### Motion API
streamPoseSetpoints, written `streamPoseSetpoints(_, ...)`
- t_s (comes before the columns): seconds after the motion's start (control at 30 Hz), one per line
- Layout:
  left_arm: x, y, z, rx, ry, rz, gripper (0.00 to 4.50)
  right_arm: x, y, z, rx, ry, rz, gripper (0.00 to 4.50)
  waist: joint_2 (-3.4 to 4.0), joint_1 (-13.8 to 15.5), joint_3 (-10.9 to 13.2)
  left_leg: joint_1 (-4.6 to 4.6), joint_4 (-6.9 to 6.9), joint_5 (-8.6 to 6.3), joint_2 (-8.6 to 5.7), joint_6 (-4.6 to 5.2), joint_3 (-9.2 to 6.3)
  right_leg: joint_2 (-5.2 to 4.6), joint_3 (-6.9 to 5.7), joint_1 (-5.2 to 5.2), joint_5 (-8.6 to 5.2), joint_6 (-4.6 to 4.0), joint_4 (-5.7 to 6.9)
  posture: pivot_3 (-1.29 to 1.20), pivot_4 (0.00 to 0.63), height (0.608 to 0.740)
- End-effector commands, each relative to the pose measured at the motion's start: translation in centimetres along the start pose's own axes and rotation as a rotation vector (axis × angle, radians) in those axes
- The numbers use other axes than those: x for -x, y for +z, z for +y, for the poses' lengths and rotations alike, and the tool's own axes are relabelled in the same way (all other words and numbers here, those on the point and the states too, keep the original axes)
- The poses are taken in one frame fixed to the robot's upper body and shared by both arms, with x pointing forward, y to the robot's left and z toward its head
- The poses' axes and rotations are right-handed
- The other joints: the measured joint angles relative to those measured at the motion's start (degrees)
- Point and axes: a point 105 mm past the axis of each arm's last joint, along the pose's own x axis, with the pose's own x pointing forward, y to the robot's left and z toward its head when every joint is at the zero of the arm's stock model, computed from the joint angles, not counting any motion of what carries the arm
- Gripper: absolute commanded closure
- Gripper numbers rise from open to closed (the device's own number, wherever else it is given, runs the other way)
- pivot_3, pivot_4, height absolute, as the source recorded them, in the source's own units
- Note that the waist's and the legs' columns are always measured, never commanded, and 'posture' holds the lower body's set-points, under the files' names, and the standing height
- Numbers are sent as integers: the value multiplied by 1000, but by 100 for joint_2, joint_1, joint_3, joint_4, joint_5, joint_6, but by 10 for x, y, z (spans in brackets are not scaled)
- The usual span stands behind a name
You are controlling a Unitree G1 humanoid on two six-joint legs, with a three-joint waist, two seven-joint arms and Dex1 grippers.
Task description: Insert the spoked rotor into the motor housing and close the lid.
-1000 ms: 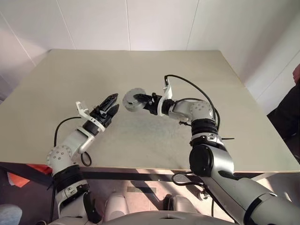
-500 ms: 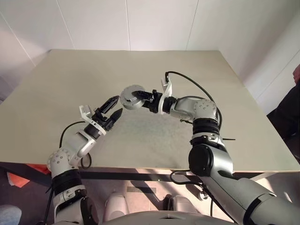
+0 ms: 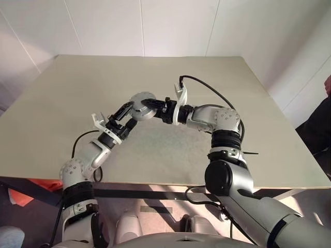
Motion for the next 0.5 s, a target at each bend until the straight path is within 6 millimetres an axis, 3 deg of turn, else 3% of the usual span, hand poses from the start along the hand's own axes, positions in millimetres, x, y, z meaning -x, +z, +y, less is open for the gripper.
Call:
streamPoseSetpoints(0.03, -5, 3, -10, -16, -45, 2, 546, 1, 5, 25, 45, 96, -30, 2337, 0, 0, 0, 0, 4, 0, 0, 0, 0, 0, 1, 0, 2, 0, 1, 0, 0, 740)
streamPoseSetpoints(0.2, -4, 2, -11, -16, -51, 3, 2248, 1, 5, 26, 48, 95, -32, 2337, 0, -1, 0, 0, 15, 0, 1, 0, 0, 0, 6, 0, 15, 3, 3, 0, 0, 740)
streamPoseSetpoints(0.5, -4, 6, -8, -28, -26, -8, 2360, -2, 5, 23, 60, 76, -41, 2337, 0, 0, 0, -2, 21, 0, 1, 0, 0, 0, 6, 0, 18, 3, 8, 0, 0, 740)
